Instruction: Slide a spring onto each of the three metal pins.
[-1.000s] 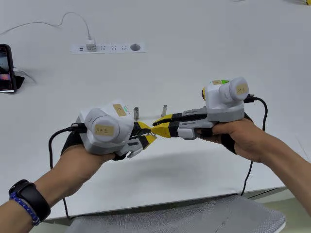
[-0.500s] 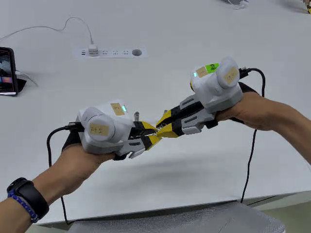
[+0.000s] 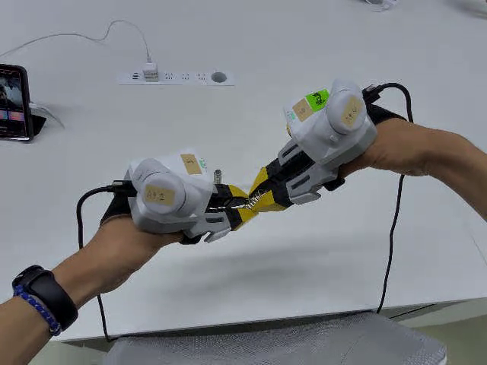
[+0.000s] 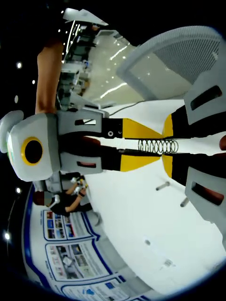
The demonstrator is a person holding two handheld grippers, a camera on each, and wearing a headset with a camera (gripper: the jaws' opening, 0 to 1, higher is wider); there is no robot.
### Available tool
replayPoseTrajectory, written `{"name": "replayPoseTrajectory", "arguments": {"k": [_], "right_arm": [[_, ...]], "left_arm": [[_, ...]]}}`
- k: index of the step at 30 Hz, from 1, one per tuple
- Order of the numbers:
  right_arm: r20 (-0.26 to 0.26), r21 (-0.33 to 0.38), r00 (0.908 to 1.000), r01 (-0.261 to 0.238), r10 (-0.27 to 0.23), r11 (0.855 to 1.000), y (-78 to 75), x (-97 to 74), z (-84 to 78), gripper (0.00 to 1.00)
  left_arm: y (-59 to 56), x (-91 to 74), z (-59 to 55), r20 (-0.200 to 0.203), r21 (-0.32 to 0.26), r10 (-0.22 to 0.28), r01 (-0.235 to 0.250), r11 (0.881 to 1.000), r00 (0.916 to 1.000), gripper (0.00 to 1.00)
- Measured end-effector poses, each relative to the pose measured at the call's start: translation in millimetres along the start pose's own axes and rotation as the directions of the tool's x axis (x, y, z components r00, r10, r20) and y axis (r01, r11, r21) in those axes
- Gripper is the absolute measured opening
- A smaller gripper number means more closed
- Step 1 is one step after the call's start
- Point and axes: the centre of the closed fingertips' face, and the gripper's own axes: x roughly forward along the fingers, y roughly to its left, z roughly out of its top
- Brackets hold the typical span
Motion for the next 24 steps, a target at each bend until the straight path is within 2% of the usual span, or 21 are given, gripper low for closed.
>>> {"name": "replayPoseTrajectory", "arguments": {"k": [6, 12, 15, 24], "right_arm": [[-0.007, -0.011, 0.9999, 0.016, -0.016, 1.000, -1.2, 0.3, -4.4, 0.12], [0.031, 0.010, 0.9989, 0.034, -0.034, 0.999, -3.5, -0.7, -2.7, 0.12], [0.040, 0.018, 0.9987, 0.031, -0.032, 0.999, -2.9, -0.5, -4.2, 0.12], [0.063, 0.065, 0.9969, 0.043, -0.047, 0.997, -4.1, -3.0, -6.1, 0.12]], "left_arm": [[1.6, 0.0, -1.2, 0.008, -0.011, 0.001, -0.001, 1.000, 1.0000, 0.11], [2.4, -1.8, -0.5, 0.020, -0.032, 0.001, -0.001, 0.999, 0.9998, 0.11], [1.6, -2.7, -1.4, 0.020, -0.040, 0.003, -0.002, 0.999, 0.9998, 0.15], [4.9, -4.5, -14.8, -0.002, -0.065, 0.027, -0.027, 0.998, 0.9996, 0.21]]}}
